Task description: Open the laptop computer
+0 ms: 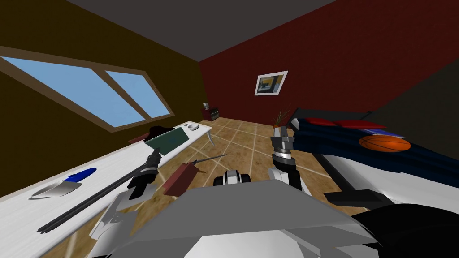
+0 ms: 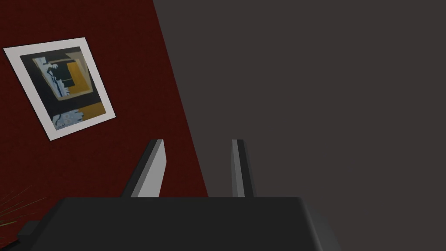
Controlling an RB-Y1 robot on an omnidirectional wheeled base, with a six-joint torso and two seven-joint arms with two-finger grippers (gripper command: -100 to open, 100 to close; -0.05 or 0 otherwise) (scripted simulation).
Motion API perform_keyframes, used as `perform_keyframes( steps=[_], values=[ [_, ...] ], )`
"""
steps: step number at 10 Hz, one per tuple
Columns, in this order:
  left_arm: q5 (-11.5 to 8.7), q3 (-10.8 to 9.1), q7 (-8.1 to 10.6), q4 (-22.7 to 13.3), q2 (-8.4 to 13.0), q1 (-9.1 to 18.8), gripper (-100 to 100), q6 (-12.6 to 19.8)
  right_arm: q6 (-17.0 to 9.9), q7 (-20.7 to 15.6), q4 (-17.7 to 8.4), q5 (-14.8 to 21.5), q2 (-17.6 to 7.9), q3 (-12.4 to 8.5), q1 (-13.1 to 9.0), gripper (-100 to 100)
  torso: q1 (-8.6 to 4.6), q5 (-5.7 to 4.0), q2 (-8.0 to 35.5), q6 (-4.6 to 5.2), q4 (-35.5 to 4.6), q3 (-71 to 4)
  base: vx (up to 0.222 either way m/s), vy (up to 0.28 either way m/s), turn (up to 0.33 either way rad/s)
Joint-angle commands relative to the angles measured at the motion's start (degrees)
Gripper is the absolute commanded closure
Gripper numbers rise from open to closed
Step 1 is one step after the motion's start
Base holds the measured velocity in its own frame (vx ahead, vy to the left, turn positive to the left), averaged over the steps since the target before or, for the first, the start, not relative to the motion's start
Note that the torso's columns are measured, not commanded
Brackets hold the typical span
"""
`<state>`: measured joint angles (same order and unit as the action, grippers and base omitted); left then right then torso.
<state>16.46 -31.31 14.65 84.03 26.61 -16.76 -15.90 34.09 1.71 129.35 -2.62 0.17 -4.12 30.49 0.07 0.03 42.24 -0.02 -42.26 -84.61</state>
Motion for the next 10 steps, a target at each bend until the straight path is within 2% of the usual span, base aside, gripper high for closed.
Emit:
perform_keyframes(
  steps=[1, 2, 5, 7, 8, 10],
  values=[
    [0.53, -1.52, 0.33, -3.36, 0.85, 0.89, -100, 0.14, 0.0, 0.0, 0.0, 0.0, 0.0, 0.0, 0.0, 0, -0.05, -0.02, 0.05, 0.02, -0.03, 0.04, 0.062, 0.029, -0.036],
    [0.93, -2.72, 0.68, -5.49, 1.66, 1.66, -100, 0.41, 0.0, 0.0, 0.0, 0.0, 0.0, 0.0, 0.0, 0, -0.1, -0.04, 0.15, 0.01, -0.05, 0.1, 0.052, 0.039, -0.072],
    [1.32, -3.87, 1.02, -8.11, 2.41, 2.41, -100, 0.65, 0.0, 0.0, 0.0, 0.0, 0.0, 0.0, 0.0, 0, 0.0, -0.02, -0.04, 0.03, -0.01, -0.01, 0.067, 0.048, -0.037],
    [2.06, -6.0, 1.67, -12.27, 3.81, 3.84, -100, 1.08, 0.0, 0.0, 0.0, 0.0, 0.0, 0.0, 0.0, 0, -0.07, -0.03, 0.01, 0.01, -0.02, 0.02, 0.088, 0.064, -0.057],
    [2.06, -6.0, 1.67, -12.59, 3.81, 3.84, -100, 1.08, 0.0, 0.0, 0.0, 0.0, 0.0, 0.0, 0.0, 0, 0.01, -0.02, -0.05, 0.04, 0.0, -0.02, 0.078, 0.07, -0.04],
    [2.72, -7.91, 2.26, -16.16, 5.16, 5.13, -100, 1.45, 0.0, 0.0, 0.0, 0.0, 0.0, 0.0, 0.0, 0, -0.04, -0.03, 0.09, 0.01, -0.04, 0.07, 0.092, 0.084, -0.047]
  ],
)
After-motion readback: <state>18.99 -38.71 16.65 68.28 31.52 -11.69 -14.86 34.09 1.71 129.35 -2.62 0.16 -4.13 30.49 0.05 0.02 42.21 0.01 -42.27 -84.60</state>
